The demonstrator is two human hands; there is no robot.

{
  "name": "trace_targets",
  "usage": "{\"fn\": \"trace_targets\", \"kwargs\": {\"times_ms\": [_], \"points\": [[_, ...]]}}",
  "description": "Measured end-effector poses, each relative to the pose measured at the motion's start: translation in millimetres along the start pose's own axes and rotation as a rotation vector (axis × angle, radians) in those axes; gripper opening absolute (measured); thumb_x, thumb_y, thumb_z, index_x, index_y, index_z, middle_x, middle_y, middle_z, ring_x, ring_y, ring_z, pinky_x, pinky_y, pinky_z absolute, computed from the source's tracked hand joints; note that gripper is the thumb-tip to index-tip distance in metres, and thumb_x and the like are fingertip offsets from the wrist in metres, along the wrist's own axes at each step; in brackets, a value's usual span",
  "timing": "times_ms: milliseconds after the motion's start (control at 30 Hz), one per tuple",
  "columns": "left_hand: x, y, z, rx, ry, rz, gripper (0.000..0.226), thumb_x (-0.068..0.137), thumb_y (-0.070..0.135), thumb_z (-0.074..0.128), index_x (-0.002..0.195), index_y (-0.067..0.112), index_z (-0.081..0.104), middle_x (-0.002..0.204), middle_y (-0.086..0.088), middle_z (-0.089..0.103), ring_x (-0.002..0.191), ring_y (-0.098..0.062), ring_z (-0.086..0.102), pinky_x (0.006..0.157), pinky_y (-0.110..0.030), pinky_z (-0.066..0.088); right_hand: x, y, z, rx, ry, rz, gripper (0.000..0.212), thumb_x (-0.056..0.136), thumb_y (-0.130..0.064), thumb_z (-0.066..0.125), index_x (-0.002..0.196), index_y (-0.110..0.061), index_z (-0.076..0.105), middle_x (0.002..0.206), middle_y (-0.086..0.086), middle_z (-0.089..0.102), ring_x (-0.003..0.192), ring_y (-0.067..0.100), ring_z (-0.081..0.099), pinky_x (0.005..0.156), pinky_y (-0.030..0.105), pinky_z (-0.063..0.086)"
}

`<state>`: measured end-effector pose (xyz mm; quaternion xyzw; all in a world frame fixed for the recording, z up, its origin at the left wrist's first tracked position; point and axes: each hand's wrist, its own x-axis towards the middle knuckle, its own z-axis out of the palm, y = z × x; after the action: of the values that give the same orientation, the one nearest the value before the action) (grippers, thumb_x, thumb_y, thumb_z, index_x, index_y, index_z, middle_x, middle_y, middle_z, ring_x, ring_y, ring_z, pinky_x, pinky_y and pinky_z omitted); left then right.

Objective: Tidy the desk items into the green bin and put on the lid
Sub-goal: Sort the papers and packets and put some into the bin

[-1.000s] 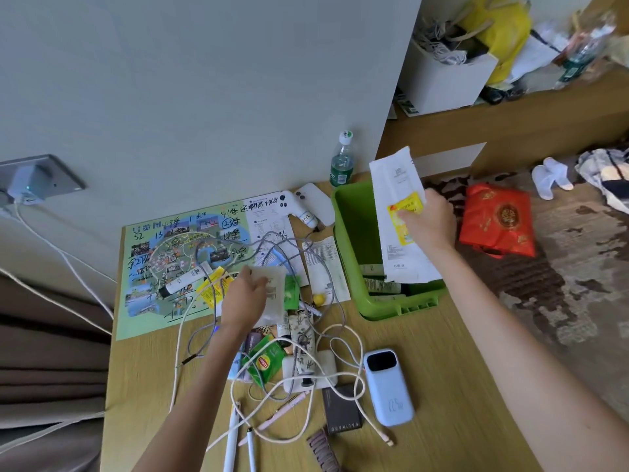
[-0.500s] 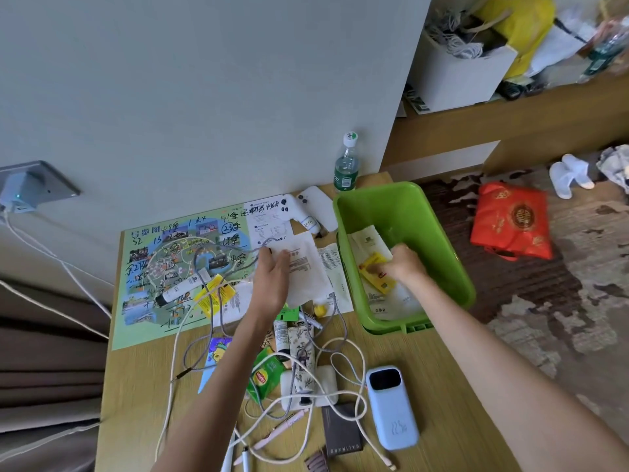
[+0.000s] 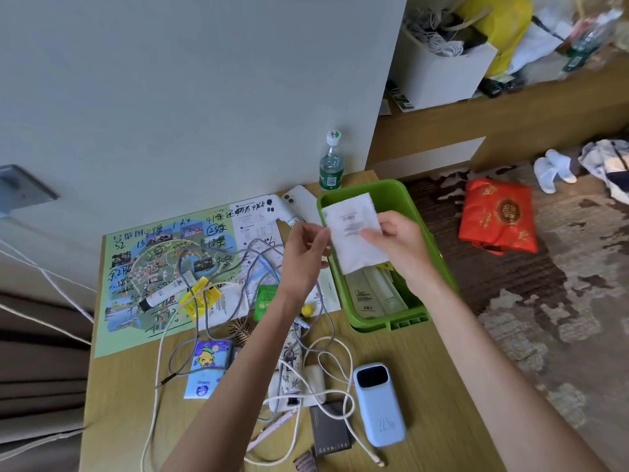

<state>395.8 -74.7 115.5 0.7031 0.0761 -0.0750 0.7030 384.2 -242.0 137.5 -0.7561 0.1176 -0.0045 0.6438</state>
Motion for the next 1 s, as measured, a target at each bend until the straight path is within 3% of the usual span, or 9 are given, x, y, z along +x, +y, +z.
{"fn": "trace_targets", "kwargs": {"times_ms": [133, 267, 333, 400, 500, 600, 667, 833, 1000], "points": [[-3, -17, -24, 0.092, 0.062, -0.024, 0.006, 0.096, 0.021, 0.057, 0.091, 0.019, 0.053, 0.089, -0.006, 0.062, 0.067, -0.012, 0.06, 0.056, -0.023, 0.049, 12, 26, -22, -0.178, 0.279, -0.004, 0.015, 0.087, -0.006, 0.066, 0.101, -0.005, 0.062, 0.107, 0.011, 0.069, 0.095, 0.019, 0.066, 0.07, 0.027, 0.054], [-7, -45, -56, 0.285, 0.099, -0.087, 0.004, 0.096, 0.013, 0.055, 0.092, 0.014, 0.053, 0.093, -0.011, 0.062, 0.074, -0.023, 0.061, 0.06, -0.03, 0.048, 11, 56, -21, -0.713, 0.079, 0.176, 0.04, 0.087, -0.018, 0.07, 0.121, -0.001, 0.056, 0.119, 0.013, 0.062, 0.102, 0.025, 0.061, 0.075, 0.03, 0.048], [-12, -63, -72, 0.447, 0.113, -0.121, 0.003, 0.095, 0.011, 0.054, 0.098, 0.011, 0.056, 0.097, -0.01, 0.063, 0.08, -0.027, 0.062, 0.064, -0.035, 0.047, 6, 54, -13, -0.842, 0.147, 0.034, 0.043, 0.087, -0.018, 0.069, 0.125, -0.006, 0.054, 0.124, 0.009, 0.057, 0.099, 0.019, 0.059, 0.077, 0.025, 0.047], [-17, -78, -88, 0.615, 0.167, -0.137, 0.01, 0.093, 0.01, 0.052, 0.102, 0.011, 0.057, 0.101, -0.008, 0.064, 0.083, -0.028, 0.061, 0.065, -0.038, 0.048, -2, 42, 3, -0.789, 0.197, -0.183, 0.033, 0.088, -0.01, 0.066, 0.119, -0.008, 0.056, 0.119, 0.006, 0.059, 0.09, 0.011, 0.057, 0.077, 0.024, 0.052], [-24, -90, -112, 0.797, 0.321, -0.124, 0.014, 0.09, 0.009, 0.052, 0.103, 0.011, 0.057, 0.108, -0.007, 0.061, 0.087, -0.029, 0.06, 0.06, -0.036, 0.047, -21, 25, 41, -0.674, 0.108, -0.423, 0.02, 0.088, -0.003, 0.061, 0.106, -0.01, 0.057, 0.107, 0.001, 0.058, 0.085, 0.011, 0.059, 0.071, 0.027, 0.055], [-30, -96, -134, 0.898, 0.457, -0.117, 0.018, 0.089, 0.006, 0.053, 0.107, 0.008, 0.055, 0.114, -0.013, 0.056, 0.099, -0.034, 0.055, 0.062, -0.039, 0.044, -39, 22, 83, -0.688, -0.006, -0.535, 0.018, 0.087, -0.002, 0.058, 0.102, -0.011, 0.057, 0.102, -0.002, 0.057, 0.082, 0.014, 0.058, 0.063, 0.026, 0.05], [-31, -99, -149, 0.888, 0.516, -0.189, 0.021, 0.088, 0.004, 0.05, 0.109, 0.005, 0.052, 0.115, -0.017, 0.054, 0.102, -0.037, 0.052, 0.066, -0.045, 0.045, -42, 31, 110, -0.733, -0.055, -0.5, 0.018, 0.088, -0.004, 0.056, 0.106, -0.01, 0.056, 0.105, 0.0, 0.058, 0.087, 0.017, 0.058, 0.065, 0.028, 0.05], [-26, -110, -175, 0.898, 0.462, -0.428, 0.029, 0.095, 0.009, 0.041, 0.121, 0.004, 0.051, 0.123, -0.017, 0.055, 0.107, -0.037, 0.055, 0.082, -0.047, 0.049, -27, 71, 140, -0.922, -0.082, -0.229, 0.035, 0.095, -0.014, 0.051, 0.128, -0.004, 0.044, 0.128, 0.01, 0.05, 0.116, 0.021, 0.049, 0.095, 0.027, 0.044], [-20, -117, -186, 0.922, 0.416, -0.452, 0.026, 0.097, 0.018, 0.045, 0.119, 0.005, 0.052, 0.12, -0.016, 0.057, 0.102, -0.037, 0.058, 0.08, -0.047, 0.051, -12, 94, 130, -1.017, -0.031, -0.19, 0.023, 0.101, -0.019, 0.041, 0.115, -0.005, 0.05, 0.114, 0.009, 0.055, 0.102, 0.02, 0.05, 0.081, 0.025, 0.04]]}}
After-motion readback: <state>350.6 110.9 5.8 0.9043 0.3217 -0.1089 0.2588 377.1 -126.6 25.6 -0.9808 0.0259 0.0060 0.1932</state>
